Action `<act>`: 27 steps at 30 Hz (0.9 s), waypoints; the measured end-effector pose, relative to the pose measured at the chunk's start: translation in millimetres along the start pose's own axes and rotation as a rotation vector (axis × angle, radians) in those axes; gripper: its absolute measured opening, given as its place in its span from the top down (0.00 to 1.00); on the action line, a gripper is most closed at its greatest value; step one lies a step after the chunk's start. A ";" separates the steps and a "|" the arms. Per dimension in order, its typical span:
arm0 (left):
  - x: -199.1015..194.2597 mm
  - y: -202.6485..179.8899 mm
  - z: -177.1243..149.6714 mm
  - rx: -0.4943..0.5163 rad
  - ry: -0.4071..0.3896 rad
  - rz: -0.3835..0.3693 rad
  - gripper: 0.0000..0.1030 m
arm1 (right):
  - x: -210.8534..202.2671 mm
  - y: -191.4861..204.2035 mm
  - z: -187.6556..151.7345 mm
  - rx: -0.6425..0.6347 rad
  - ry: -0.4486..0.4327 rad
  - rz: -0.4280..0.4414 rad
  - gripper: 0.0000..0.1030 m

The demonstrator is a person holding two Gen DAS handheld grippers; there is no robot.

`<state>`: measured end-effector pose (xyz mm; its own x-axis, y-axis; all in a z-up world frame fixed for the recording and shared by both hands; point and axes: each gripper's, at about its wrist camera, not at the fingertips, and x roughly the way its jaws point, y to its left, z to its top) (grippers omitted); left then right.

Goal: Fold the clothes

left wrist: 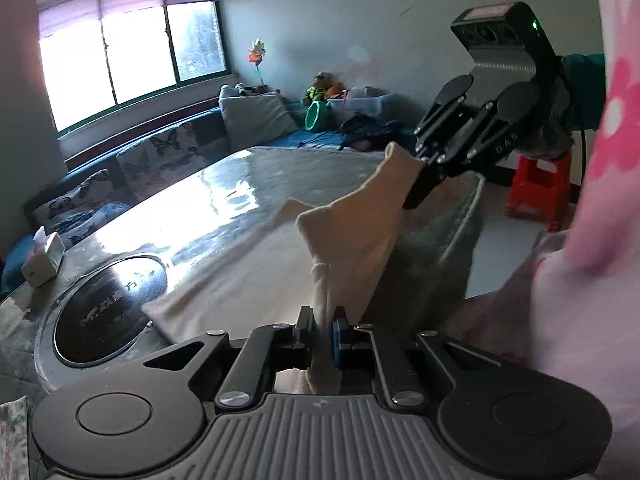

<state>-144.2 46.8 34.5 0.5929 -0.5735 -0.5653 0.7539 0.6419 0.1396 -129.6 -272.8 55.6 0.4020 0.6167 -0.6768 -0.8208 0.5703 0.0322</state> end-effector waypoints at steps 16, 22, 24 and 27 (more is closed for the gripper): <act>63.9 76.2 32.2 -0.039 0.020 0.061 0.92 | 33.3 -56.4 49.4 -0.027 -0.016 -0.075 0.92; 117.9 113.9 31.0 -0.094 0.079 0.087 0.92 | 87.0 -102.5 53.8 0.042 0.019 -0.091 0.92; 136.3 122.4 27.2 -0.119 0.110 0.101 0.92 | 104.4 -113.9 49.0 0.074 0.032 -0.099 0.92; 156.2 128.4 22.0 -0.132 0.137 0.140 0.88 | 130.5 -131.1 39.7 0.123 0.045 -0.108 0.91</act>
<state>51.4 28.5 -18.0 0.6380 -0.4057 -0.6545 0.6184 0.7764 0.1216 46.6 -245.5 -7.8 0.4642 0.5247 -0.7136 -0.7166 0.6960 0.0456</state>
